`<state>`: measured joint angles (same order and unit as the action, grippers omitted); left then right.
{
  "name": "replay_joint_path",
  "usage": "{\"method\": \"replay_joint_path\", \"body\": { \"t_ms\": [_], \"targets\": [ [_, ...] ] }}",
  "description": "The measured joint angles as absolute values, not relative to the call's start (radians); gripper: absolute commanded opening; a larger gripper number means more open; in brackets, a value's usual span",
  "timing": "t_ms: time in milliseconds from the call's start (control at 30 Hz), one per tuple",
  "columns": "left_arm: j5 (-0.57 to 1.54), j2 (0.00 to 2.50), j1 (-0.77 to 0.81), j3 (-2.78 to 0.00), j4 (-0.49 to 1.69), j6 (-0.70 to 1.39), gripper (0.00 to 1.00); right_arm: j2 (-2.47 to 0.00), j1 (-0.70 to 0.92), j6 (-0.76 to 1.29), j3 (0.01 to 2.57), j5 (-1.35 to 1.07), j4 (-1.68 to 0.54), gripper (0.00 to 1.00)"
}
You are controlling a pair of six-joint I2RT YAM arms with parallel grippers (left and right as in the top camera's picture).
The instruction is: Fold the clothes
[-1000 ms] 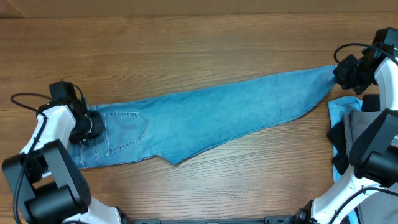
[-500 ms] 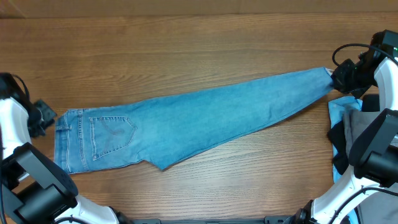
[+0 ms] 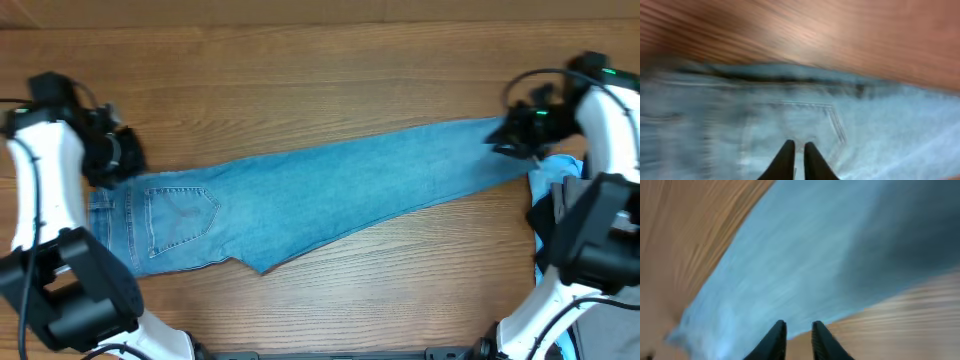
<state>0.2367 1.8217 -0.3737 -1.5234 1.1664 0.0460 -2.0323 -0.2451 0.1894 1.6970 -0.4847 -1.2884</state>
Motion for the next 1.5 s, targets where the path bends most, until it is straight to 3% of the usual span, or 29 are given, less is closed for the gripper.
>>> {"method": "replay_joint_path", "body": {
  "t_ms": [300,467,700,867,1067,1500],
  "targets": [
    [0.247,1.823,-0.227,-1.193,1.064,0.045,0.09,-2.032,0.328,0.26,1.606,-0.525,-1.193,0.14],
    [0.238,1.824,-0.231,-1.116,0.942,0.052,0.13,-2.032,0.504,0.313,1.448,-0.585,-1.052,0.26],
    [0.235,1.824,-0.231,-1.112,0.904,0.052,0.15,-2.032,0.753,0.322,1.428,-0.633,-1.108,0.38],
    [0.235,1.824,-0.231,-1.112,0.904,0.052,0.14,-2.032,0.856,0.48,1.426,-0.654,-1.076,0.56],
    [0.235,1.824,-0.231,-1.112,0.901,0.052,0.15,-2.032,0.905,0.852,1.423,-0.616,-0.838,0.63],
    [0.235,1.824,-0.231,-1.112,0.894,0.052,0.16,-2.032,0.962,1.295,1.393,-0.449,-0.753,0.62]
  ]
}}
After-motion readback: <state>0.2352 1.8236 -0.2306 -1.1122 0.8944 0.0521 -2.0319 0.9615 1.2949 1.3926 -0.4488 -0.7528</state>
